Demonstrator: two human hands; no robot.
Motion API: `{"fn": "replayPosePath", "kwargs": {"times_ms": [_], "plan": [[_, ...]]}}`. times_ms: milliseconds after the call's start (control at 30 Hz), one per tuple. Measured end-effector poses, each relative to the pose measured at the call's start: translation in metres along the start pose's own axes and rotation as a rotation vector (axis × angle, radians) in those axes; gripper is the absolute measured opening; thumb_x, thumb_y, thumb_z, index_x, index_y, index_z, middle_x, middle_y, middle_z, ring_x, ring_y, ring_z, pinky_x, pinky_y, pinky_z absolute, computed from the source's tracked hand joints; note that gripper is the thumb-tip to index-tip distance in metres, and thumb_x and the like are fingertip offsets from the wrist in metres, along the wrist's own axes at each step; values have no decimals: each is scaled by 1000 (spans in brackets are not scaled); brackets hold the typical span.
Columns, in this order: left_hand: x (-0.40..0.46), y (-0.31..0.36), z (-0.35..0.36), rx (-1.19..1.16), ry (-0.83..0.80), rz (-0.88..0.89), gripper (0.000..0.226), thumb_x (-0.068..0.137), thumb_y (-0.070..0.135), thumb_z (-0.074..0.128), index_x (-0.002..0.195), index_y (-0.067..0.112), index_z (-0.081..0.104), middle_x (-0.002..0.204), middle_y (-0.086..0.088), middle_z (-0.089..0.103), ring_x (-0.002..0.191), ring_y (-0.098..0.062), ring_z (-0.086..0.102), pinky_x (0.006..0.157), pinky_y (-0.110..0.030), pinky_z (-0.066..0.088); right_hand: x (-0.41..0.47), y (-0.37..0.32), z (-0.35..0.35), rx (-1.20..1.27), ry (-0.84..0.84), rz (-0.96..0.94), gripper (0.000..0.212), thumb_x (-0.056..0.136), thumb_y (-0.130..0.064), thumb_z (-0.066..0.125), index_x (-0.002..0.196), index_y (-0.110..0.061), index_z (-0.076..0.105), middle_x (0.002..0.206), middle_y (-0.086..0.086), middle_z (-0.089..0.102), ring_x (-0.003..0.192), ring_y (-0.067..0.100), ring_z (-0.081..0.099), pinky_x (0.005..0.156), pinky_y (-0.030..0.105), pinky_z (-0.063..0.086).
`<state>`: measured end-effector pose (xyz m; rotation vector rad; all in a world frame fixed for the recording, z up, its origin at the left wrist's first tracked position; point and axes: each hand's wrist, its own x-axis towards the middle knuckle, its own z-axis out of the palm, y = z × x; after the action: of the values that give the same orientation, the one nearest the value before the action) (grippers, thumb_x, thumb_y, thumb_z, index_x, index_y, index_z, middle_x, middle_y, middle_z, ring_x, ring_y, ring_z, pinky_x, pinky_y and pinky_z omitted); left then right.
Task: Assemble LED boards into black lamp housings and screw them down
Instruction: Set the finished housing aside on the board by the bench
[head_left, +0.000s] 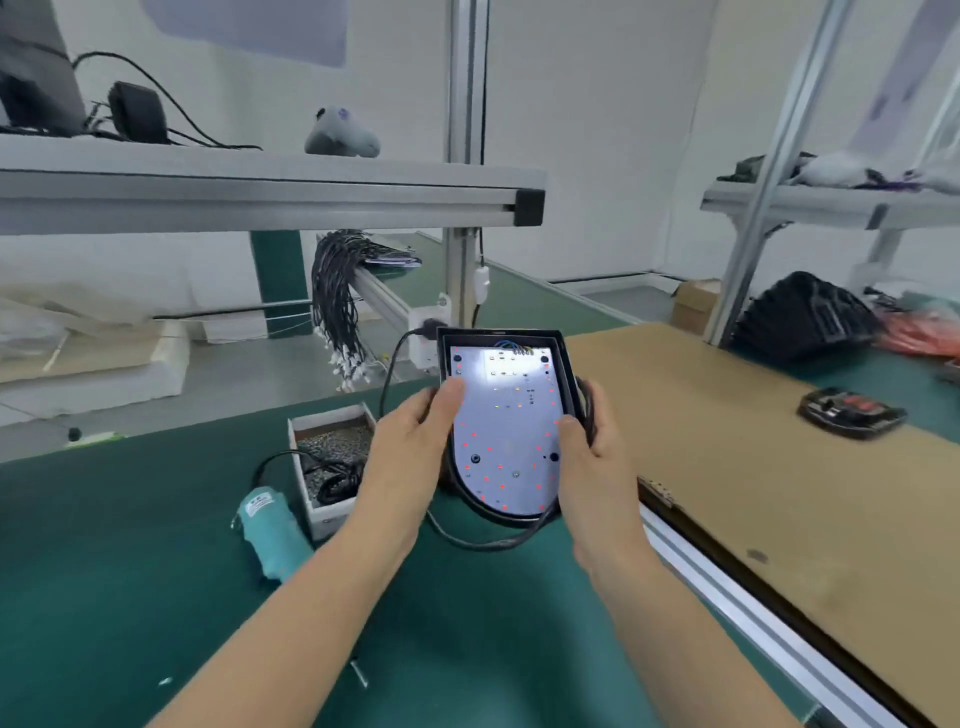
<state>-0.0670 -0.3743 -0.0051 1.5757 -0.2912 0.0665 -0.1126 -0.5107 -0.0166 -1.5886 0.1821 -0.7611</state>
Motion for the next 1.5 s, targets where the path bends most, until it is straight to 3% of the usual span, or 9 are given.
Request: {"fn": "replayPosePath", "kwargs": {"times_ms": [167,400,533,633,767,867,967,1167,1500], "plan": [[23,-19,77,-20,-240,-127,9,89,14,67,96,14,72,93,2,74,80,-16,69,78,-30,54,17,17,-61,-99,155,28,42,92,0,34,114,-30,55,103,-9,65,94,14,57,80,29,46],[43,-45,179,120,-418,-150,18,94,25,60,86,10,66,78,-1,65,54,4,58,49,-12,40,44,52,-134,-228,392,158,39,91,1,32,118,-18,54,89,-4,62,72,13,53,66,27,44],[44,-51,230,123,-527,-246,33,90,24,63,114,10,45,110,-5,56,90,-19,55,68,-28,42,59,69,-172,-319,556,232,42,91,4,32,127,-10,50,86,-4,59,66,12,50,55,21,39],[39,-58,252,204,-629,-294,47,88,18,62,126,10,35,119,-9,55,96,-23,56,79,-36,47,63,82,-195,-463,623,315,38,96,0,38,133,-1,42,111,23,58,82,23,45,71,26,34],[28,-69,264,333,-740,-234,58,88,24,60,139,9,36,138,-8,49,121,-26,50,105,-46,40,67,96,-212,-686,608,502,41,94,2,39,135,3,38,135,21,46,108,32,50,76,31,39],[20,-81,261,815,-833,-21,62,95,46,39,146,12,31,156,-6,25,145,-24,16,117,-52,8,69,96,-215,-751,671,496,56,87,8,43,141,6,29,146,23,32,125,42,41,99,46,39],[18,-87,257,912,-884,31,67,99,52,26,153,14,16,163,-3,4,149,-20,-1,117,-53,-4,65,97,-218,-903,571,525,55,90,2,46,142,6,27,149,22,28,131,40,34,105,47,32],[19,-82,242,955,-898,116,62,101,43,22,154,13,10,163,-2,3,149,-18,-2,115,-53,-10,67,84,-215,-1202,399,702,62,96,-14,36,151,-2,9,160,14,9,145,29,13,117,52,6],[29,-61,159,1066,-741,64,38,100,20,29,136,7,36,147,-5,32,142,-24,17,113,-62,-6,64,54,-91,-1359,-48,246,54,101,-18,30,151,-8,14,161,7,8,148,24,3,113,63,1]]}}
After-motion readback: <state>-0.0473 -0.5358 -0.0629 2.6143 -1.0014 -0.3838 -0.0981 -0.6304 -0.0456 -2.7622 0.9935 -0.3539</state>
